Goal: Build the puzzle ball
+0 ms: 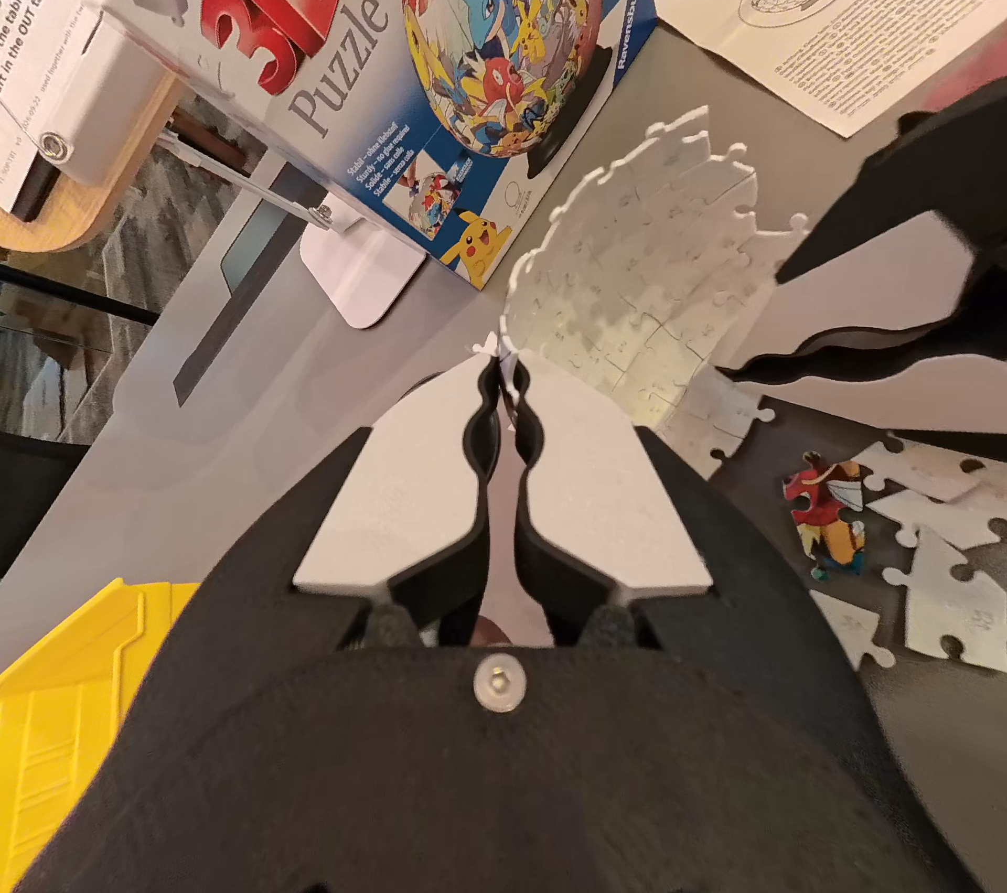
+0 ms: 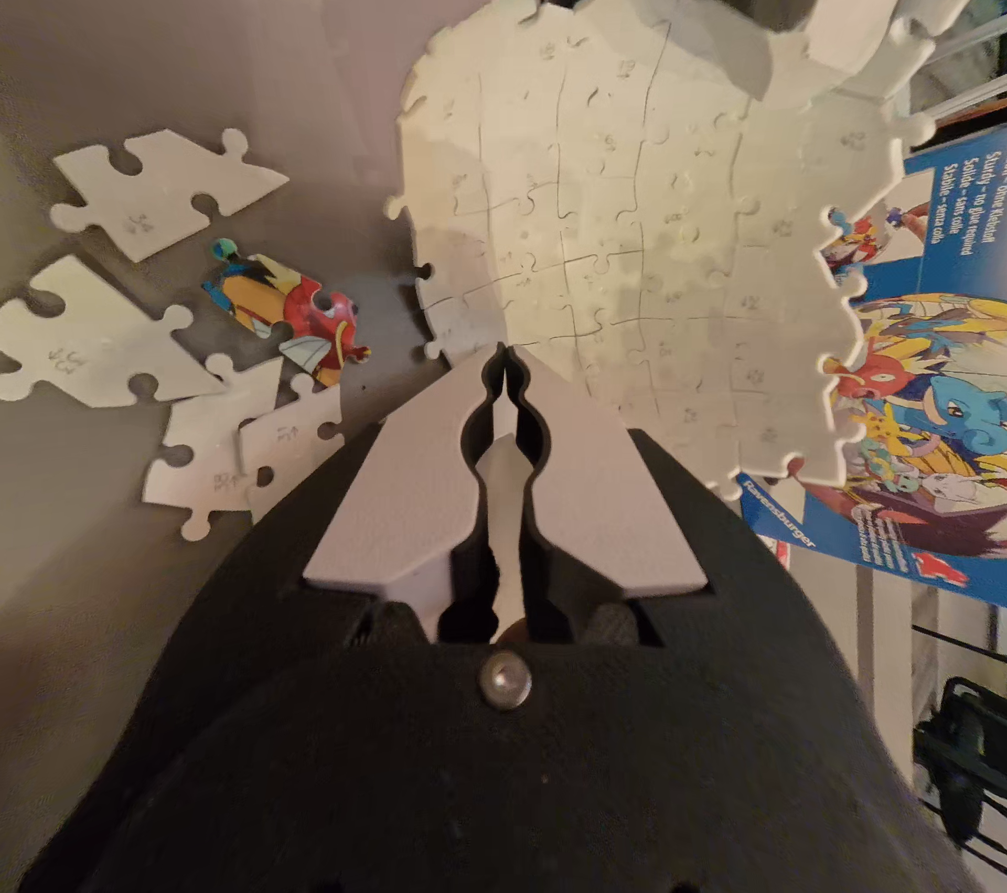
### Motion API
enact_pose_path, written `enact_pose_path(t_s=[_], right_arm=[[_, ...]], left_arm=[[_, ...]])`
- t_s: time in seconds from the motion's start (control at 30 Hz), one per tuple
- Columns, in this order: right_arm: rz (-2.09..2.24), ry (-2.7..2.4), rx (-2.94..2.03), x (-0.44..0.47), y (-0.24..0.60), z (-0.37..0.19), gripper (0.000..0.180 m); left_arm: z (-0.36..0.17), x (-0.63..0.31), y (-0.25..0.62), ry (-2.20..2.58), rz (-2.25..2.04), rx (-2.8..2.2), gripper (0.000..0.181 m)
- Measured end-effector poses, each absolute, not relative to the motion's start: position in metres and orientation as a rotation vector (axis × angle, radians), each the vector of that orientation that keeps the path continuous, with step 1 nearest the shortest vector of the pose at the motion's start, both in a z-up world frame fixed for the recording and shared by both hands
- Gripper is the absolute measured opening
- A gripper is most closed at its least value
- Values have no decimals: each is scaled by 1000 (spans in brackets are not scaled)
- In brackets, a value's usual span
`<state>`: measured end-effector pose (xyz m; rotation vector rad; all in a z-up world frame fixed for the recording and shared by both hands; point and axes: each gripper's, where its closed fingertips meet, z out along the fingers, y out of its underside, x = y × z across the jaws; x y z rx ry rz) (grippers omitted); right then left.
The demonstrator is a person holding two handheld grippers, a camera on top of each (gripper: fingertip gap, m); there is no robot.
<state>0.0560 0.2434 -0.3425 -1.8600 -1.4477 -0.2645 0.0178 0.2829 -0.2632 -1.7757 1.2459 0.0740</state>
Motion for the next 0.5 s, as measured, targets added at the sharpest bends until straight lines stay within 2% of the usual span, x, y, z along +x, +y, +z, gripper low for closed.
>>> enact_pose_path(t_s=[0.5], right_arm=[[-311,-1492,-1848,61,237,-343,0]], left_arm=[[-263,22,281,1245,57,-1763,3]])
